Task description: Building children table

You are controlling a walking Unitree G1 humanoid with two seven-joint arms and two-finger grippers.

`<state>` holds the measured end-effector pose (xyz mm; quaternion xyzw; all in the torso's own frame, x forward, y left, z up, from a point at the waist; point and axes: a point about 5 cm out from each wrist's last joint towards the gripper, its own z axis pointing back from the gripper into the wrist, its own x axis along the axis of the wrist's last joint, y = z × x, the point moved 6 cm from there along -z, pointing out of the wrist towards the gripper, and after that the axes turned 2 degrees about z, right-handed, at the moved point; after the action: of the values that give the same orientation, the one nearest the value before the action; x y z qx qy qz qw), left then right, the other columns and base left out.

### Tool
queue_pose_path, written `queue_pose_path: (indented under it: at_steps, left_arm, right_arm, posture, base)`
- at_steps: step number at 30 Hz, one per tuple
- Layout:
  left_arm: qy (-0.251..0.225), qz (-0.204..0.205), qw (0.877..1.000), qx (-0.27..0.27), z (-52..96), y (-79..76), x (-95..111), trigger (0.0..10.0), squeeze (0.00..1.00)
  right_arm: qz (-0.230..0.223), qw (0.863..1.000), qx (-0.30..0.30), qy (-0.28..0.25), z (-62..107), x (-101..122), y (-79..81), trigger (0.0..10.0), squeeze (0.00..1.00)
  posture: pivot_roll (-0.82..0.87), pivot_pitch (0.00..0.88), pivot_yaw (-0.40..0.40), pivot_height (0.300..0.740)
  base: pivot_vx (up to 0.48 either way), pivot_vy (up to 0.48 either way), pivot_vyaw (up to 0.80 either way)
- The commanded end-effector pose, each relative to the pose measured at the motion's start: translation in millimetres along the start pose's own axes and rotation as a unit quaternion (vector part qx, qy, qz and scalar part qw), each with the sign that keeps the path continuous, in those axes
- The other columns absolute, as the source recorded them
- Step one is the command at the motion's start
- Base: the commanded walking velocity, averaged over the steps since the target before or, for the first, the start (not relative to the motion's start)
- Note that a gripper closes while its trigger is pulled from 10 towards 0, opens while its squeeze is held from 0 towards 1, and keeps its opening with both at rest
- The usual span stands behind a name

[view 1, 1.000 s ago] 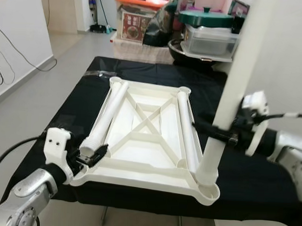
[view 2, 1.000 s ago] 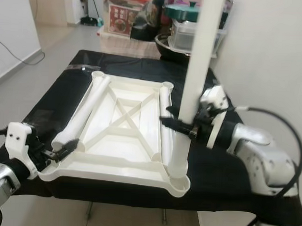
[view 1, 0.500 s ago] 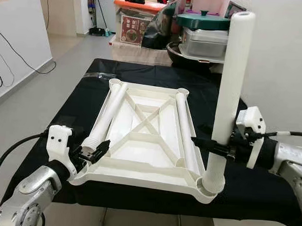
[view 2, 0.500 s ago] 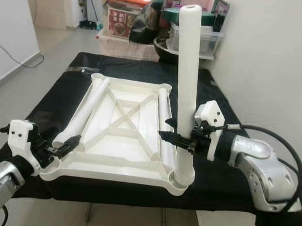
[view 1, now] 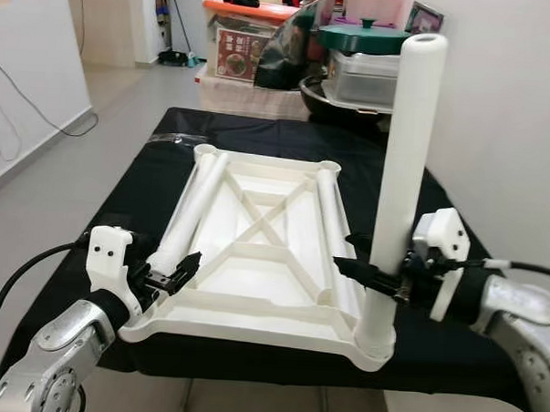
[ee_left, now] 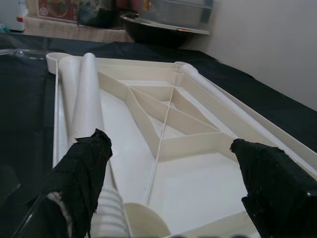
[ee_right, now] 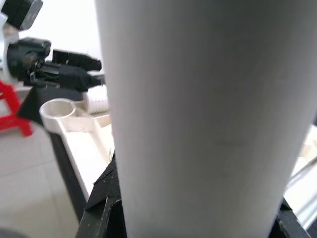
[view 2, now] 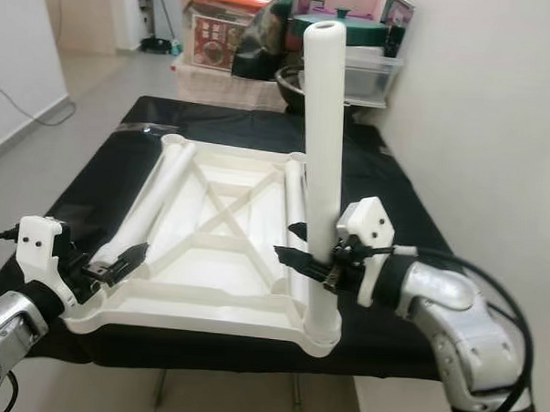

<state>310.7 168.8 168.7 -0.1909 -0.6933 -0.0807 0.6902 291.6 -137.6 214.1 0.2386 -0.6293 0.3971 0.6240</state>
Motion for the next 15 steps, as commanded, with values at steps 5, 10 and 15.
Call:
queue_pose_path:
  at_steps: [5, 10, 15]
  left_arm:
    - [0.009, 0.008, 1.0, 0.006, -1.8, 1.3, -5.2, 10.0, 0.0]
    - [0.011, 0.011, 1.0, 0.024, -1.2, 6.6, -7.4, 10.0, 0.0]
    - [0.018, 0.012, 0.999, 0.04, 0.2, 12.2, -11.4, 10.0, 0.0]
  right_arm:
    - [-0.041, 0.999, 0.017, 0.021, -8.9, -22.7, 16.1, 0.0, 0.0]
    - [-0.078, 0.997, -0.023, 0.014, -9.4, -34.0, 12.2, 0.0, 0.0]
    - [-0.124, 0.99, -0.061, 0.011, -13.6, -46.6, 14.0, 0.0, 0.0]
  posture:
    - [0.03, 0.0, -0.078, 0.74]
    - [0.04, 0.0, -0.082, 0.74]
    - [0.04, 0.0, -0.08, 0.74]
  base:
    - [0.0, 0.0, 0.0]
    - [0.0, 0.0, 0.0]
    - [0.0, 0.0, 0.0]
